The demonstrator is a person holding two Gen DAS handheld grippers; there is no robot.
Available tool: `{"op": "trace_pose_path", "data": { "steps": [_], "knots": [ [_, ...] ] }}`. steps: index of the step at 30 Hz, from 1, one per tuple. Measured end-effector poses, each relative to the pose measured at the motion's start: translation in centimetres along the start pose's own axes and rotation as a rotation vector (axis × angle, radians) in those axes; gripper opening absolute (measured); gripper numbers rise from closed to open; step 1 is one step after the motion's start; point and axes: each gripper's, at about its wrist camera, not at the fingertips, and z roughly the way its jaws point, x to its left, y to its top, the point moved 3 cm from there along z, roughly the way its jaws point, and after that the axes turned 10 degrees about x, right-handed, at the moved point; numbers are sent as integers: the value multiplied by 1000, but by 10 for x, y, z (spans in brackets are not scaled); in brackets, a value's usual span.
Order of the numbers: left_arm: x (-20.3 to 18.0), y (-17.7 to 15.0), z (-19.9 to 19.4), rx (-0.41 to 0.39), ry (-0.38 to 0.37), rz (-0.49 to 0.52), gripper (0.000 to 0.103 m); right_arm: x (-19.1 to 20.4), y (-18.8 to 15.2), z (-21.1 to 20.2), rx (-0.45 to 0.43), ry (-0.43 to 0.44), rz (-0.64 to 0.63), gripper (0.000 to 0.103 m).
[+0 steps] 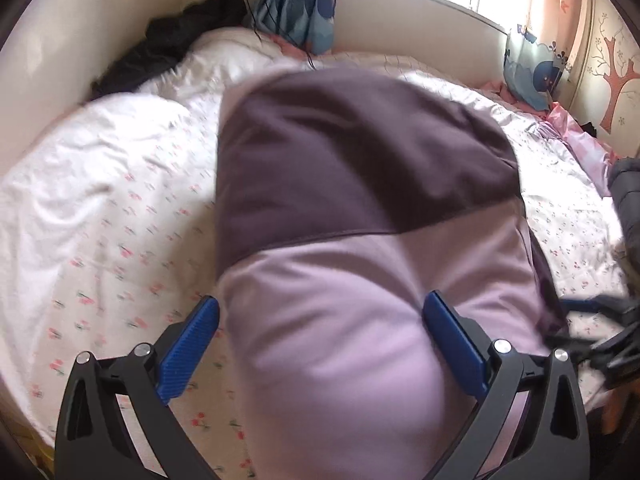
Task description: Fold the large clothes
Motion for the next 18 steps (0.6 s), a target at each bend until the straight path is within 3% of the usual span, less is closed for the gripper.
{"op": "trace_pose_path", "data": {
  "steps": [2,5,7,9,10,11,13,16,18],
  "knots": [
    [-1,2,-3,-27,61,40,98,17,20,-26,-88,13,-40,96],
    [-6,3,-7,-31,89,73,98,31,49,-48,-185,18,-39,96],
    [-7,6,-12,-34,107,86,98,36,92,-34,-192,37,-9,96],
    [-9,9,-16,-40,101,94,98,19,125,8,-152,32,50,96],
    [-8,10,-16,-43,87,90,98,11,130,27,-112,3,72,96],
    [-5,10,-15,-50,75,79,98,2,130,59,-45,29,89,96],
    [-5,9,-12,-40,65,70,98,-14,123,83,-32,141,159,97],
    [-11,10,-14,-38,67,70,98,-13,120,63,-23,110,144,97],
    [-15,10,-19,-59,89,84,98,2,104,27,-85,86,81,97]
  ]
}}
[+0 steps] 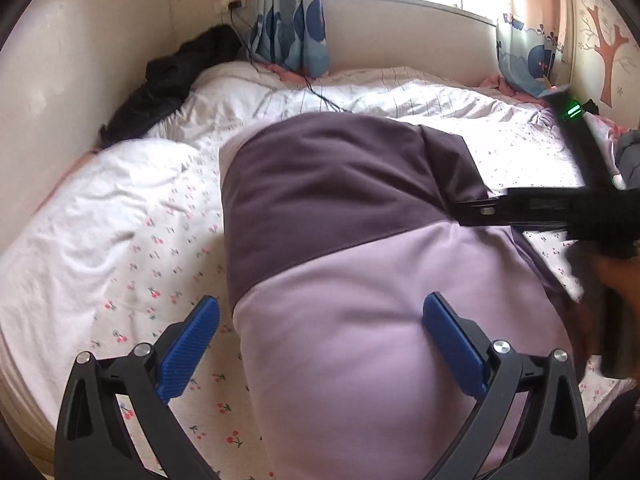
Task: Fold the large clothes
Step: 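Open both tools and withdraw them from the folded jacket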
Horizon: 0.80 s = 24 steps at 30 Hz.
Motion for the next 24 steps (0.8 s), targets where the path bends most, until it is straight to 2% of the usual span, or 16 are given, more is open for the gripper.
{"op": "trace_pose_path", "data": {
  "steps": [2,4,6,8,10,13,16,18,19,21,24],
  "knots": [
    [-1,-1,-7,-27,16,-2,98,12,-25,-30,-71,-11,-70,97],
    [1,-1,-9,-30,15,-14,98,18,-47,-40,-89,-54,-102,97],
    [1,-1,-12,-34,8,-33,98,22,-67,-21,-17,-111,-129,97],
    [0,-1,-17,-44,0,-40,98,12,-82,-3,38,-72,-97,97],
    [-2,0,-22,-57,6,-37,98,9,-80,-7,25,-30,-64,97],
    [-1,3,-29,-62,-5,-44,98,17,-68,-37,-87,-43,-78,97],
    [-4,10,-36,-77,-23,-46,98,27,-58,-72,-202,-78,-101,97],
    [-10,16,-37,-81,-28,-30,98,34,-47,-81,-256,-128,-121,97],
    [-13,18,-38,-88,-25,-22,98,41,-35,-72,-263,-148,-126,97],
    [-16,20,-38,-97,-23,-16,98,40,-33,-62,-252,-175,-122,97],
    [-17,18,-33,-77,-34,-27,98,32,-43,-50,-191,-138,-116,97]
  ]
}}
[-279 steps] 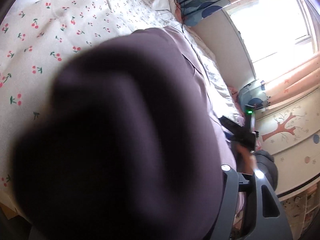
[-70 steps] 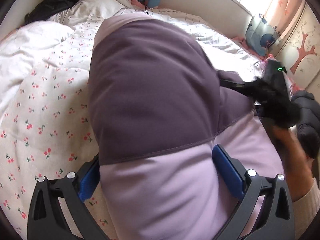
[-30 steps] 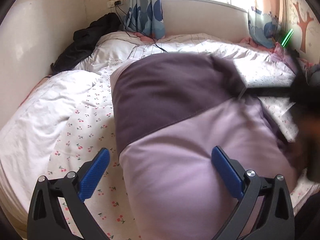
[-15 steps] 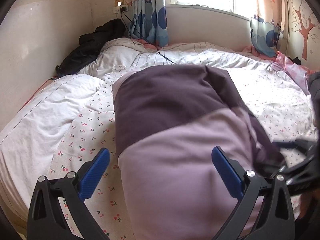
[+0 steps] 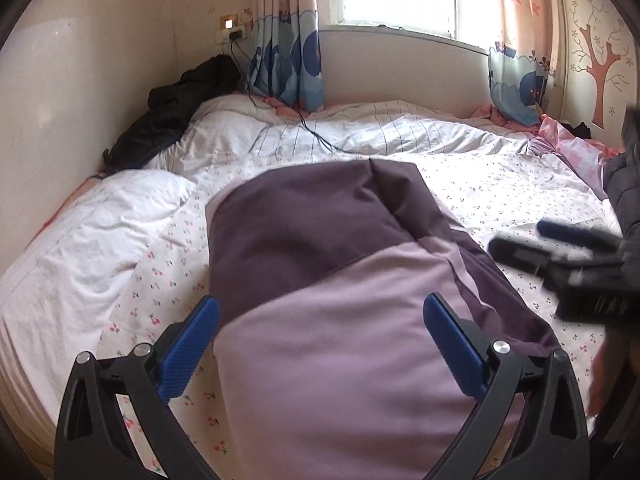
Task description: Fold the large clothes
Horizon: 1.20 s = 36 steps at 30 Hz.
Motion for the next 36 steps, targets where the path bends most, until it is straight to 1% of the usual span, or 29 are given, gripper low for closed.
{"op": "trace_pose_path", "data": {
  "steps": [2,4,6,8,12,16,19,22,26,29,33,36],
  "knots": [
    [-2,-1,1,23,1,15,98,3,0,10,61,-5,9,97],
    [-2,-2,-2,16,19,26,98,3,1,5,58,1,17,97],
    [3,-1,-4,23,30,13,98,3,3,0,41,-26,12,97],
    [11,-1,-4,40,23,-19,98,7,3,-4,34,-60,-10,97],
    [23,-4,0,79,14,-61,98,23,-1,-1,61,-101,-70,97],
    [26,-6,4,116,-8,-93,98,37,-7,5,78,-152,-137,97],
    [26,-6,4,125,-23,-104,98,34,-9,5,85,-145,-133,97],
    [26,-6,4,122,-21,-106,98,32,-9,5,81,-154,-133,97],
    [29,-6,6,130,-22,-123,98,29,-11,9,98,-153,-128,97],
    [30,-6,9,149,-35,-134,98,27,-12,11,107,-141,-119,97],
    [28,-6,12,168,-32,-133,98,26,-12,11,110,-125,-111,97],
    [28,-7,12,169,-31,-133,98,26,-12,13,116,-113,-106,97]
  ]
}}
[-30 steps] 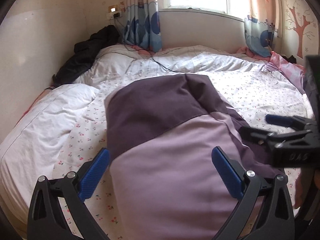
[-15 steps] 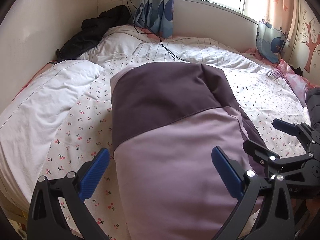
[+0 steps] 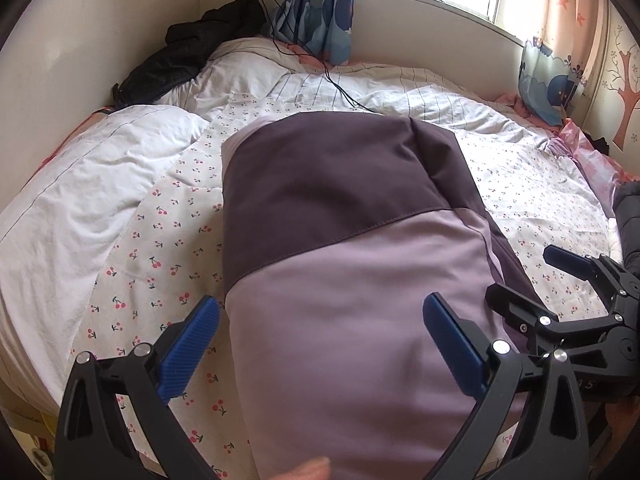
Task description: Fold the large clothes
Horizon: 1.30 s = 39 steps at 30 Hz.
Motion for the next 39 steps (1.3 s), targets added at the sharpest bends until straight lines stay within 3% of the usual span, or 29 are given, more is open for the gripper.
{"op": "trace_pose_path", "data": {
  "steps": [5,9,18,39],
  "knots": [
    [1,4,-3,-40,78,13,98,0,-1,0,2,2,1,97],
    [1,6,2,-15,166,20,98,0,-1,1,5,5,4,97],
    [11,4,10,56,59,-40,98,-2,-2,3,15,12,9,97],
    [0,5,10,57,74,-22,98,-3,-2,4,23,23,13,97]
  ]
}}
